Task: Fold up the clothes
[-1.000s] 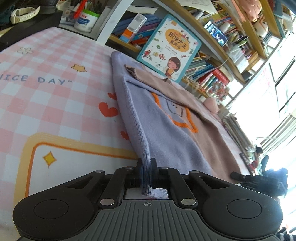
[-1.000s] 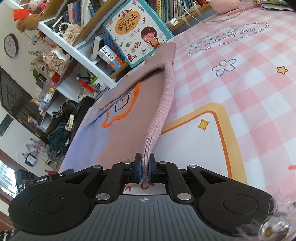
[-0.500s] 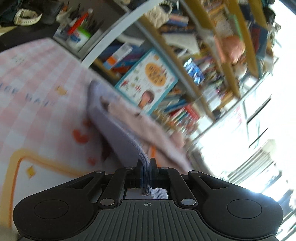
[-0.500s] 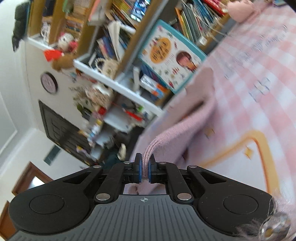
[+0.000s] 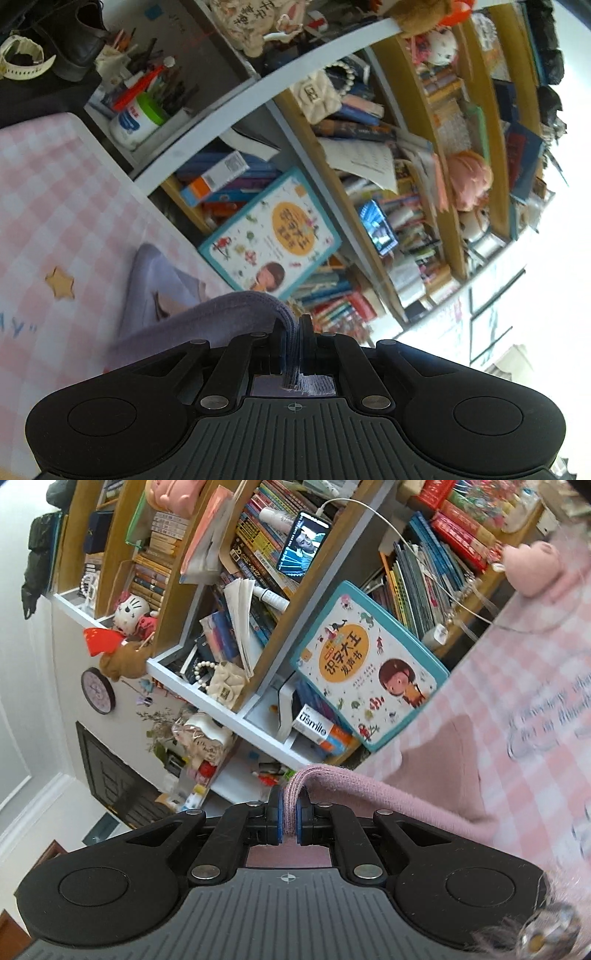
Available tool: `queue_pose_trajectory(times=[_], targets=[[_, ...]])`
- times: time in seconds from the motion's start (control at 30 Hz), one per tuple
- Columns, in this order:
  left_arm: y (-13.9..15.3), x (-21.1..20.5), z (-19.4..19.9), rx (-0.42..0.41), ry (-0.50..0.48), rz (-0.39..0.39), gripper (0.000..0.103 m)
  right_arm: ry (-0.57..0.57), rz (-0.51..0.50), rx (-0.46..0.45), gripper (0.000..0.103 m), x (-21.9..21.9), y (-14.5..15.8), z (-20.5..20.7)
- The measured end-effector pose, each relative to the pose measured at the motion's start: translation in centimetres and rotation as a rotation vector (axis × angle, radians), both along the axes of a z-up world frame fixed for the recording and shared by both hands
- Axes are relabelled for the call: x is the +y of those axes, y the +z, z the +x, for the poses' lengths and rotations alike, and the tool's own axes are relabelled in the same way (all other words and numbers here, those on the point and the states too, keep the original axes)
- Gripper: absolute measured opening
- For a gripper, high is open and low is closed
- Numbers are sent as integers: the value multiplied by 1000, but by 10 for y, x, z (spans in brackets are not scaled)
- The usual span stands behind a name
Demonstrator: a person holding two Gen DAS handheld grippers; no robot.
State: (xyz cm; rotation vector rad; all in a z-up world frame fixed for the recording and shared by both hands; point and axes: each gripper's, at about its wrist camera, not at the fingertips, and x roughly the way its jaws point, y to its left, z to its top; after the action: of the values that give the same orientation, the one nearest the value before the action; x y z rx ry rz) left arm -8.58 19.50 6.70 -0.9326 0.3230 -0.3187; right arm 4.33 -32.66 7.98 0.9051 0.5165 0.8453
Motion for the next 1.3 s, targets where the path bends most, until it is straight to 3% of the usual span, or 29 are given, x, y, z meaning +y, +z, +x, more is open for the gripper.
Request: queue_pose_trajectory(times=[0.37, 1.0, 1.2, 1.3], targets=[[-14, 7, 73, 110, 38, 54, 5, -31, -46, 76, 6, 21, -19, 74], [-63, 15, 130, 266, 50, 123, 5, -28, -124, 239, 6, 45, -81, 152], [-72, 14, 137, 283, 45, 157, 11, -22, -109, 299, 8, 45, -102, 164], [-75, 17, 138, 290, 39, 146, 19, -33, -100, 327, 13, 41, -111, 167]])
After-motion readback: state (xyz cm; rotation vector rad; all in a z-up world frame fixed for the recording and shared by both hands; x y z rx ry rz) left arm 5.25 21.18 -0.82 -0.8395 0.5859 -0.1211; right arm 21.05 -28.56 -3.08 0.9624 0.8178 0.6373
